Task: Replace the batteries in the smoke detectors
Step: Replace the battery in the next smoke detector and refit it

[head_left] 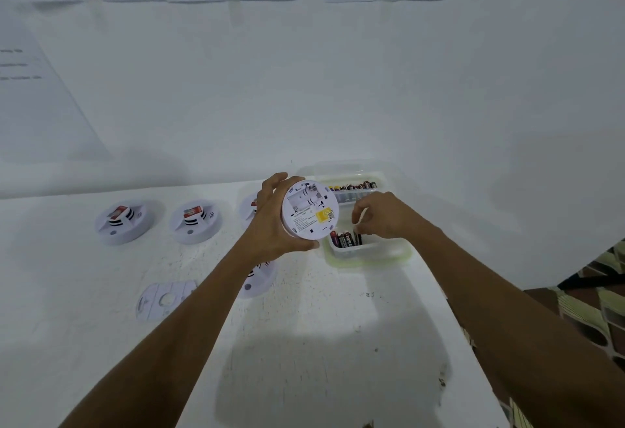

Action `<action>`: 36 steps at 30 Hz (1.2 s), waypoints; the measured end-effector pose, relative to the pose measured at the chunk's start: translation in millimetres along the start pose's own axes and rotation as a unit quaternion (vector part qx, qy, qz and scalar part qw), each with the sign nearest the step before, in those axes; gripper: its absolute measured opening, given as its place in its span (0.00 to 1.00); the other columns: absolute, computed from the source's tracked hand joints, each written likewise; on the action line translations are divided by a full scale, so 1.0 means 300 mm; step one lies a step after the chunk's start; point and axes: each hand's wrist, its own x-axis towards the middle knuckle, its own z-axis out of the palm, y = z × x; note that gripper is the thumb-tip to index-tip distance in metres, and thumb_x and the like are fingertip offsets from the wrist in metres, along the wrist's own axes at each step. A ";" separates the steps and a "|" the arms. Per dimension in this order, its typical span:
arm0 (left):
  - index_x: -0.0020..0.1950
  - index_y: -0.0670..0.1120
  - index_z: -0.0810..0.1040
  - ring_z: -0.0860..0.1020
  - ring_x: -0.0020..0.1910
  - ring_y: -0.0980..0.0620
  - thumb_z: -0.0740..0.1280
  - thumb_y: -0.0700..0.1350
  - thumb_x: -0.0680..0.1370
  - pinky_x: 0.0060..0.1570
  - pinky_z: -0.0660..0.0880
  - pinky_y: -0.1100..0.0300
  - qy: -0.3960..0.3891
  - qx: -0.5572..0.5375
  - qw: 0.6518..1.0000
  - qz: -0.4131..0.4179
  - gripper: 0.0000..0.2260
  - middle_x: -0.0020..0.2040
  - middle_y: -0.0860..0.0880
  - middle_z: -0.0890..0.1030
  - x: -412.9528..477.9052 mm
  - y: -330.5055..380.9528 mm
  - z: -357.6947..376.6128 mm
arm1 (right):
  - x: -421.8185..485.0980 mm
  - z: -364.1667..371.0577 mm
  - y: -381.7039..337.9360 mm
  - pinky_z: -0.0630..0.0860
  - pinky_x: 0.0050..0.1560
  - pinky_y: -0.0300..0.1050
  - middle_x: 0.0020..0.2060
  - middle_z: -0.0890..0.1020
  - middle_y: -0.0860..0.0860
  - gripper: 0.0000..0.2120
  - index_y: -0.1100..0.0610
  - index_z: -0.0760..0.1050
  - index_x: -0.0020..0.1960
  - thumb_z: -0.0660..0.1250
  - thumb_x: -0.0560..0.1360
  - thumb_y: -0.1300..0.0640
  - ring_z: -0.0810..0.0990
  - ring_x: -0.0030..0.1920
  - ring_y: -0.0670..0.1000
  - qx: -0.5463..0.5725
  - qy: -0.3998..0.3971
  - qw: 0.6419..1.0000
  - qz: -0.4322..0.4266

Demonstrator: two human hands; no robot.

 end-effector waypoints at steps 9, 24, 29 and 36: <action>0.69 0.61 0.61 0.55 0.73 0.57 0.78 0.62 0.55 0.65 0.51 0.80 -0.007 -0.004 1.000 -0.010 0.46 0.73 0.49 0.60 0.030 -0.022 -0.006 | 0.001 -0.019 0.030 0.79 0.42 0.42 0.35 0.86 0.49 0.06 0.51 0.79 0.46 0.74 0.72 0.59 0.85 0.38 0.49 0.043 0.010 0.998 -0.039; 0.70 0.57 0.61 0.55 0.74 0.57 0.76 0.65 0.55 0.68 0.52 0.72 0.001 0.018 0.999 -0.035 0.48 0.73 0.49 0.61 0.071 -0.102 -0.057 | 0.392 -0.078 -0.076 0.74 0.50 0.41 0.53 0.83 0.53 0.14 0.55 0.82 0.59 0.73 0.74 0.55 0.79 0.45 0.49 -0.065 -0.017 0.998 -0.020; 0.70 0.58 0.60 0.53 0.74 0.59 0.77 0.64 0.55 0.66 0.51 0.78 -0.003 0.015 0.999 -0.041 0.48 0.74 0.49 0.59 0.072 -0.120 -0.063 | 0.421 -0.048 -0.065 0.74 0.45 0.40 0.46 0.85 0.52 0.07 0.55 0.84 0.50 0.74 0.72 0.56 0.78 0.38 0.45 -0.061 -0.022 0.998 0.001; 0.68 0.63 0.60 0.53 0.74 0.58 0.76 0.65 0.54 0.68 0.52 0.73 -0.007 0.010 0.999 -0.040 0.46 0.74 0.50 0.59 0.080 -0.119 -0.052 | 0.352 -0.070 -0.057 0.72 0.35 0.32 0.42 0.86 0.53 0.06 0.59 0.84 0.46 0.76 0.69 0.62 0.83 0.41 0.50 0.060 0.050 0.997 0.002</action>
